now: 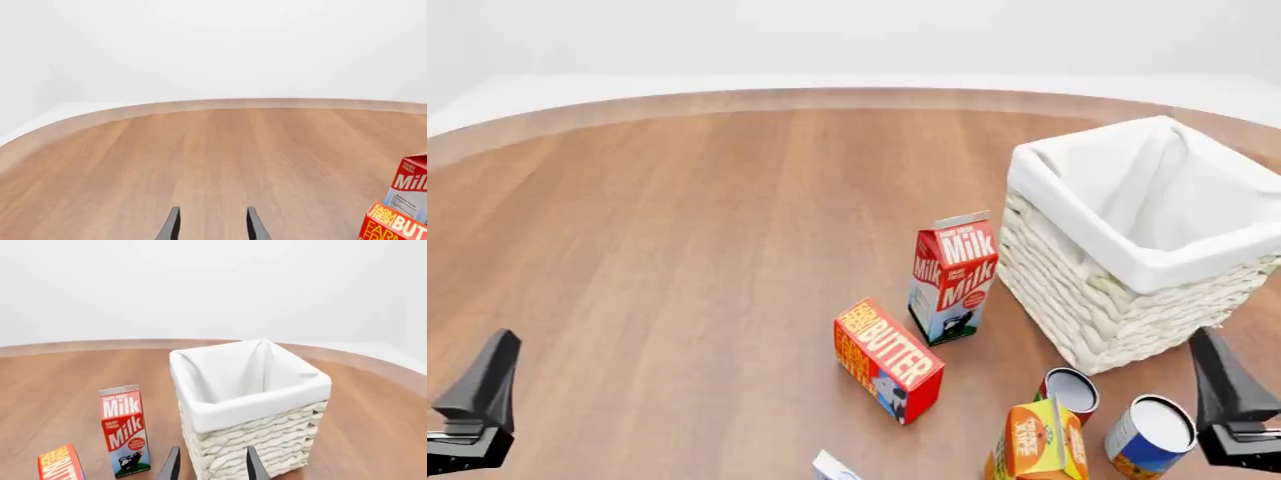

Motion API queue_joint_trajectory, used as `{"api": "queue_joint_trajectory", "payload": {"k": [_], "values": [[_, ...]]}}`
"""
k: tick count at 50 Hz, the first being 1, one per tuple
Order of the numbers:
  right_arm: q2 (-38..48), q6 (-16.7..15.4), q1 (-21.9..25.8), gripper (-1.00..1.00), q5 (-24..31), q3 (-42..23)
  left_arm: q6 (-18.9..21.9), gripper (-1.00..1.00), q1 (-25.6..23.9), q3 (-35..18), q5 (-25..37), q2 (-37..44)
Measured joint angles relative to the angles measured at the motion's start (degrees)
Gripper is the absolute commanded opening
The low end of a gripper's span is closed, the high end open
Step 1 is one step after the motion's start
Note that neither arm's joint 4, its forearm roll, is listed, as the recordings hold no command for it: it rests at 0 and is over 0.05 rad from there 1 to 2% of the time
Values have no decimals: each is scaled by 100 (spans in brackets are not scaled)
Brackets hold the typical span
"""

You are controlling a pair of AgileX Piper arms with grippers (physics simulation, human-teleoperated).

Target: Pick up the cream cheese box and the butter, and put them in the basket.

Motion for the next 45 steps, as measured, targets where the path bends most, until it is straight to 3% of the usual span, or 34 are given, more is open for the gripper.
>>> {"api": "queue_joint_trajectory", "payload": {"k": [12, 23, 27, 34, 45], "values": [[152, 198, 333, 100, 288, -480, 0, 100, 0, 0, 0, 0], [910, 104, 926, 100, 422, -1199, 0, 100, 0, 0, 0, 0], [1374, 118, 1411, 100, 625, -1676, 0, 100, 0, 0, 0, 0], [2757, 214, 2529, 100, 1387, -3377, 0, 100, 0, 0, 0, 0], [3982, 189, 3489, 100, 2050, -4791, 0, 100, 0, 0, 0, 0]]}}
